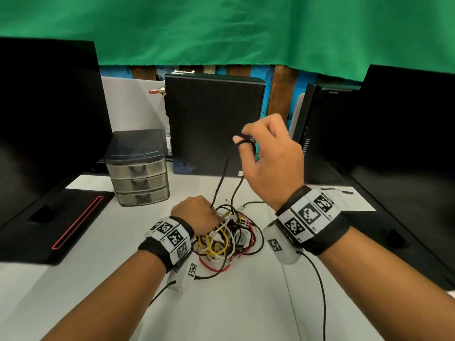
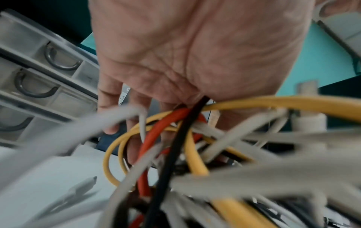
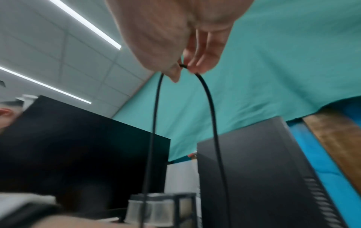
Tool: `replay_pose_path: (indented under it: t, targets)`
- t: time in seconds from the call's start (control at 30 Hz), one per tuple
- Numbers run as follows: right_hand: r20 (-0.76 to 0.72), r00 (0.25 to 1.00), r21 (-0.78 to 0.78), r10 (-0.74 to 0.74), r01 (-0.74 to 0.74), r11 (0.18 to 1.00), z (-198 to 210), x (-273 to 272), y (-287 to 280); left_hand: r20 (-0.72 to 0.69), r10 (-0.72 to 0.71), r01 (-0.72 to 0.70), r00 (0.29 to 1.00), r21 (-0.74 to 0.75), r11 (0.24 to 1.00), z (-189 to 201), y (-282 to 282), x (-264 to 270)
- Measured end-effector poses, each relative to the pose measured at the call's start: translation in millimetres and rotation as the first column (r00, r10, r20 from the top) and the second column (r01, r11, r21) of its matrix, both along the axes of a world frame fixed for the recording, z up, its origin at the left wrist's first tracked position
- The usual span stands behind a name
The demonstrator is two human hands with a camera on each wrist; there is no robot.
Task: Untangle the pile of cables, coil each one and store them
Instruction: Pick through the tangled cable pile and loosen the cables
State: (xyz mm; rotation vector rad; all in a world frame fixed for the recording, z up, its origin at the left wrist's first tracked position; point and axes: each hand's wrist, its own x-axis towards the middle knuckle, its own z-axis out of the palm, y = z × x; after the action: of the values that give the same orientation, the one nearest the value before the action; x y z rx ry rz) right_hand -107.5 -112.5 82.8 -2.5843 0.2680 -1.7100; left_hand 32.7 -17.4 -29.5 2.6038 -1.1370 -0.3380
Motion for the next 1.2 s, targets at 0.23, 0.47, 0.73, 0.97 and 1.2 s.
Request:
replay_pose_path:
  t: [0.23, 0.47, 0.73, 0.97, 1.2]
  targets:
    - [-0.244, 0.946, 0.928, 0.213, 0.165, 0.334, -24.6, -7.8, -45.2, -0.382, -0.203, 0.138, 0.902, -0.191, 0.972, -5.9, 27.3, 6.7]
    - [-0.137, 0.912, 0.706, 0.387, -0.184, 0.684, 13.4, -4.1, -15.3, -0.597, -0.358, -0.063, 0.718, -0.568, 0.821, 9.1, 27.8, 19.4]
    - [-0.245, 0.851, 0.375, 0.465, -0.359, 0.855, 29.1, -9.2, 26.1, -0.200, -0.385, 0.245, 0.901, -0.499, 0.831, 15.3, -26.2, -7.4]
    - [-0.506, 0.777, 0.645, 0.376, 0.051, 0.763, -14.9, -12.7, -30.5, -0.082, -0.430, 0.335, 0.899, -0.503, 0.797, 47.5, -24.7, -7.9]
    - [-0.722, 0.624, 0.511, 0.298, 0.191, 0.838, -80.4, 2.7, -39.0, 0.004, -0.534, 0.427, 0.845, -0.607, 0.670, 101.0, -9.8, -10.5]
